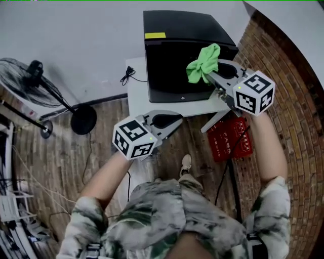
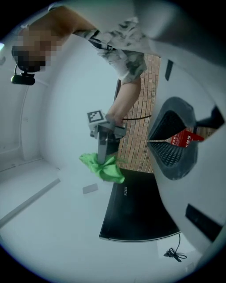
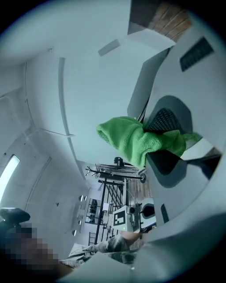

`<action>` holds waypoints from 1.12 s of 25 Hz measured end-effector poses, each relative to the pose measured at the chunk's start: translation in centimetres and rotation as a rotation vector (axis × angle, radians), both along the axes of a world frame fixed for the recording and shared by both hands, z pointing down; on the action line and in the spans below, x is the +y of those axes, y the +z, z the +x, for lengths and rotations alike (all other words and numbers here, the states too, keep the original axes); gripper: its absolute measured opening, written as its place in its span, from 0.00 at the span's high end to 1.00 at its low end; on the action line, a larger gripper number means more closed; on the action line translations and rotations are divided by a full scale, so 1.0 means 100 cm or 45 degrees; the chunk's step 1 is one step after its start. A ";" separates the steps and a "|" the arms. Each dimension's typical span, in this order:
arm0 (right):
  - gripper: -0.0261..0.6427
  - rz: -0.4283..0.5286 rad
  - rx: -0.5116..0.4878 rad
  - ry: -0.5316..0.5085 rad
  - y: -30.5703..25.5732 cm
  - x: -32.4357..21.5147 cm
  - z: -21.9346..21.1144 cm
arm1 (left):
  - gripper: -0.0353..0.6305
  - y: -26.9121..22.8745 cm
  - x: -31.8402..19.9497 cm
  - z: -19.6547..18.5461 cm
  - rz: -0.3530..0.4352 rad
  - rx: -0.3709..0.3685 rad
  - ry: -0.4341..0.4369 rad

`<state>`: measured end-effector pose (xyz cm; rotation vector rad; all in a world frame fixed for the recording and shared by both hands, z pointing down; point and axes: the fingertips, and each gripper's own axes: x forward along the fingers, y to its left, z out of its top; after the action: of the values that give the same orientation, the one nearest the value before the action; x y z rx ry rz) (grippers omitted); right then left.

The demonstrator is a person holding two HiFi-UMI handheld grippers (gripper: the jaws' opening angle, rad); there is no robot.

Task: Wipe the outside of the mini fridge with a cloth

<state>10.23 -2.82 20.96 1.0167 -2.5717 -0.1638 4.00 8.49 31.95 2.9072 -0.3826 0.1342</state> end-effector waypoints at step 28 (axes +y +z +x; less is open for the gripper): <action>0.80 -0.131 0.555 -0.249 0.016 -0.276 0.015 | 0.91 -0.067 -0.172 0.144 -0.022 0.023 0.157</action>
<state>11.68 -30.42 22.53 0.6097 -2.2464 -0.2689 18.38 -8.71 25.25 2.9122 -0.1983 0.1289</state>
